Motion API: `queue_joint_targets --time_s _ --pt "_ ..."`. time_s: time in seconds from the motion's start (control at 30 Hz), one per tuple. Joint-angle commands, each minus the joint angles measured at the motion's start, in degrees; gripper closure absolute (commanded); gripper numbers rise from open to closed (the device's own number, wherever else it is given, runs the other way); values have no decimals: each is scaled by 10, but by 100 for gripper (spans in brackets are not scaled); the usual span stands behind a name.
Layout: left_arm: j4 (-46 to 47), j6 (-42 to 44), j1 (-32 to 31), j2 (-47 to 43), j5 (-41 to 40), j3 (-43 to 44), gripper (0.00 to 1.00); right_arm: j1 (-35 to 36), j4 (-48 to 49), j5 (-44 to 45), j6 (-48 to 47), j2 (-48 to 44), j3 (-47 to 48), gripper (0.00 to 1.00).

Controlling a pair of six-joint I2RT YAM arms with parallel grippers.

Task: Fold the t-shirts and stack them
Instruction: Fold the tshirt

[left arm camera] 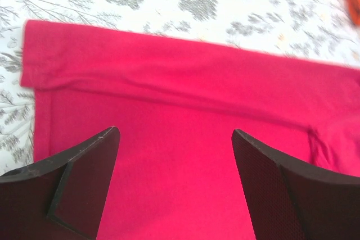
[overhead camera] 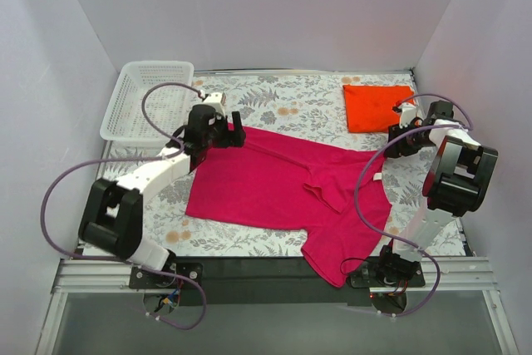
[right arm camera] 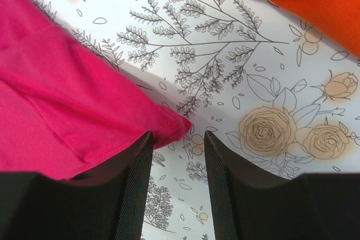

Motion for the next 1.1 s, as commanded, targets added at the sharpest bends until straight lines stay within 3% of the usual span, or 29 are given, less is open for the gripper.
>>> queue_joint_targets --time_s 0.0,0.17,0.53,0.77,0.87,0.9,1.07 --pt "-1 -38 2 87 -100 90 26 -3 -4 -38 -13 -2 11 59" --pt "-64 -36 10 218 -217 203 28 -3 -5 -53 -11 11 13 64" --pt "-124 -59 62 350 -264 320 32 -3 -4 -59 -7 23 18 72" --pt "-139 -35 74 377 -255 361 32 -3 -4 -58 -3 27 20 73" --pt "-147 -27 79 384 -229 364 39 -3 -5 -58 -2 29 20 74" --pt "-149 -27 82 385 -223 364 46 -3 -4 -57 -2 29 21 74" --pt "-166 -26 84 395 -201 370 55 -3 -4 -56 -1 28 21 76"
